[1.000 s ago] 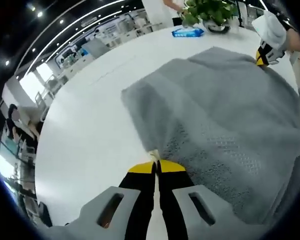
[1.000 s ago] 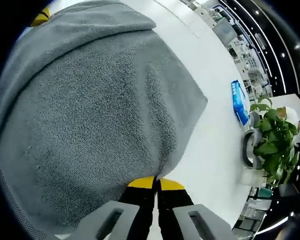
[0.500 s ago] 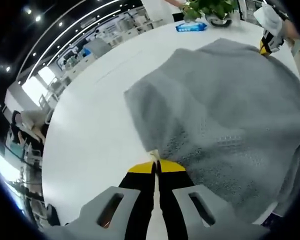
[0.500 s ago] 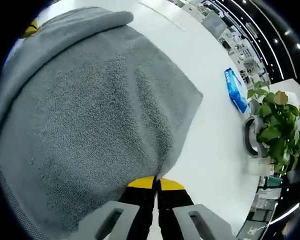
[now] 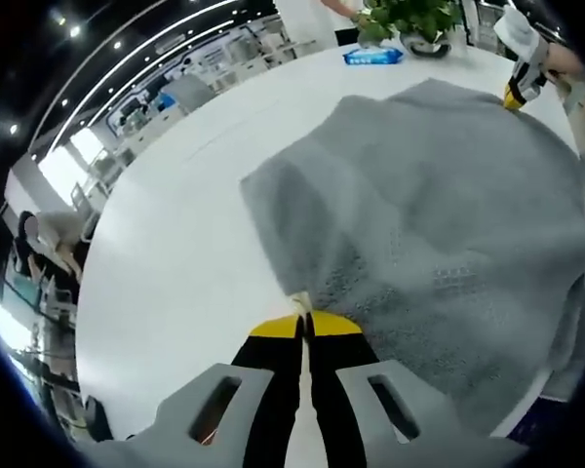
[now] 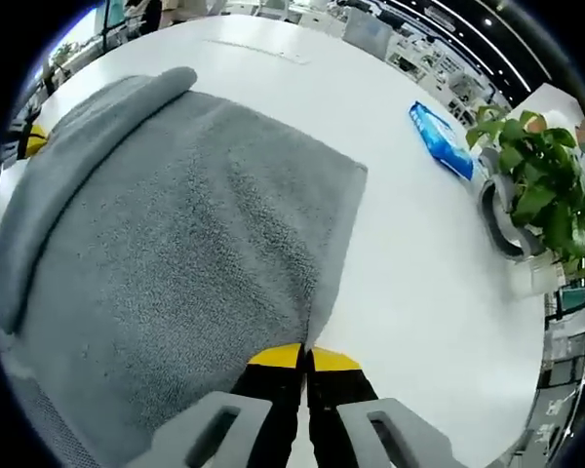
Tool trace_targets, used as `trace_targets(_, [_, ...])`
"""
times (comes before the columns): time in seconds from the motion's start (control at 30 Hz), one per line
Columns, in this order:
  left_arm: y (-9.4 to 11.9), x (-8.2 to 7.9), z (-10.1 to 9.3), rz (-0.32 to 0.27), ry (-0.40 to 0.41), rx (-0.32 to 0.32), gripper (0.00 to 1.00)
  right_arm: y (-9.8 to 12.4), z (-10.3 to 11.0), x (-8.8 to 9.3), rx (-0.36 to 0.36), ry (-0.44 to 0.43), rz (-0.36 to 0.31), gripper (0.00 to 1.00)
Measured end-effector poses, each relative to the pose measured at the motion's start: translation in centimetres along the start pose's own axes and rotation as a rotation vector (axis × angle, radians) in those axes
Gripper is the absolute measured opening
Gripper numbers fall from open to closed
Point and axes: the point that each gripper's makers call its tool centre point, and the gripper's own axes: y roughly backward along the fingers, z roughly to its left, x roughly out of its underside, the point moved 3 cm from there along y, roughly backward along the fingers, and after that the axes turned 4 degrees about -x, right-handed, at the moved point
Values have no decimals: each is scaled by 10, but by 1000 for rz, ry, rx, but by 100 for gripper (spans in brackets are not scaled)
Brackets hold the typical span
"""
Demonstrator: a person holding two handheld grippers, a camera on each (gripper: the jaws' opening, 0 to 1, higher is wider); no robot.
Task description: Open the folded towel by lifting each exposed corner and separating the folded layers until the towel lies flat within the target outline without major curled edges
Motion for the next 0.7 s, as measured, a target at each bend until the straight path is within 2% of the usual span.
trace_targets(0.03, [0, 1, 2, 0, 10, 3, 0, 2, 2, 0, 18, 40, 23, 0])
trace_targets(0.23, [1, 12, 15, 6, 97, 18, 0, 0, 3, -3, 44, 67, 82, 0])
trace_targets(0.33, [2, 15, 17, 9, 102, 18, 0, 0, 5, -2, 62, 120, 123, 0])
trace_targets(0.43, [2, 16, 17, 12, 92, 13, 0, 3, 4, -3, 64, 115, 131, 0])
trace_targets(0.57, [4, 15, 15, 21, 71, 8, 0, 6, 5, 1, 46, 90, 109, 0])
trace_targets(0.7, [7, 15, 15, 17, 96, 11, 0, 5, 6, 1, 28, 67, 103, 0])
